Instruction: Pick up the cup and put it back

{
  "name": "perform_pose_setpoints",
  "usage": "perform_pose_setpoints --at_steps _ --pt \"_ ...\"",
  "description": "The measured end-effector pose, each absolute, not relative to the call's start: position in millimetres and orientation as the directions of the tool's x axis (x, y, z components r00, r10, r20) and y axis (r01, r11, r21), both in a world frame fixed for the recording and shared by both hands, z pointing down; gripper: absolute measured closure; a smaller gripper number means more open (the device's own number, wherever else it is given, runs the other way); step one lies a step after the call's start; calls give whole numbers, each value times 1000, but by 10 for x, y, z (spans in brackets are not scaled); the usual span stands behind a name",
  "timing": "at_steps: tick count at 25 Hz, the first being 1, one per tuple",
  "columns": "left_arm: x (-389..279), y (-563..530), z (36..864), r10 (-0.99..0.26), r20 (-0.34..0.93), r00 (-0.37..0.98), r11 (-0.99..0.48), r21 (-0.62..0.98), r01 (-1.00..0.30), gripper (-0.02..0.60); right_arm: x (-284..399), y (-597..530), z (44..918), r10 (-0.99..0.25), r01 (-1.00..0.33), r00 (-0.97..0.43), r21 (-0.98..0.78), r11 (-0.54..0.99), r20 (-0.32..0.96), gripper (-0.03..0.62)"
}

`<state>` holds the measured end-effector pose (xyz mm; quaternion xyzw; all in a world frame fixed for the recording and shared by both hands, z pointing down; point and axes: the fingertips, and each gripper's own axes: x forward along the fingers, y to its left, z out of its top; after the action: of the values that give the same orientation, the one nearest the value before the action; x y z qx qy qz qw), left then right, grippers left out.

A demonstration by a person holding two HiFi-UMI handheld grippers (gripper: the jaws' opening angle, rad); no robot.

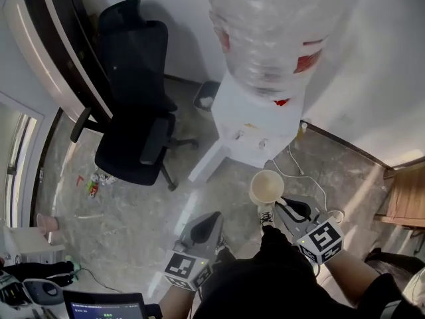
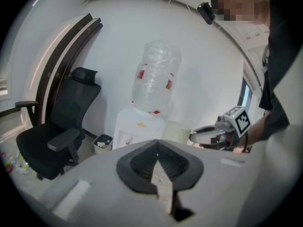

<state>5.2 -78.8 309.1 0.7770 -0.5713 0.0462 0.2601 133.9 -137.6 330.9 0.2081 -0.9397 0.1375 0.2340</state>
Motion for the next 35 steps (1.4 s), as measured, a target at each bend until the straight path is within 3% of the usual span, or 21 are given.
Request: perform_pose_setpoints --at_steps 6,11,18,26,31,35 --pt "139 -886 3537 -854 468 228 -89 300 -950 578 1479 -1687 4070 -144 -322 -809 -225 920 570 543" --pt "234 -846 3853 -824 530 202 -35 307 -951 578 1481 -1860 4498 -120 -306 -813 -242 921 569 543" --pt "51 -691 4250 -787 552 276 -125 295 -947 578 1145 -1688 5029 -130 -330 -797 -245 912 589 543" --pt "-460 -487 4917 -731 511 452 -312 339 -888 578 525 -1440 5695 -310 -525 -743 -230 820 593 543" --pt "-828 -665 5311 -747 509 428 -304 310 -901 578 401 -1529 6345 -369 -611 -703 -251 751 608 545" --pt "-669 -835 5918 -747 496 443 -385 220 -896 578 510 -1793 7085 -412 -651 -678 -237 721 609 545"
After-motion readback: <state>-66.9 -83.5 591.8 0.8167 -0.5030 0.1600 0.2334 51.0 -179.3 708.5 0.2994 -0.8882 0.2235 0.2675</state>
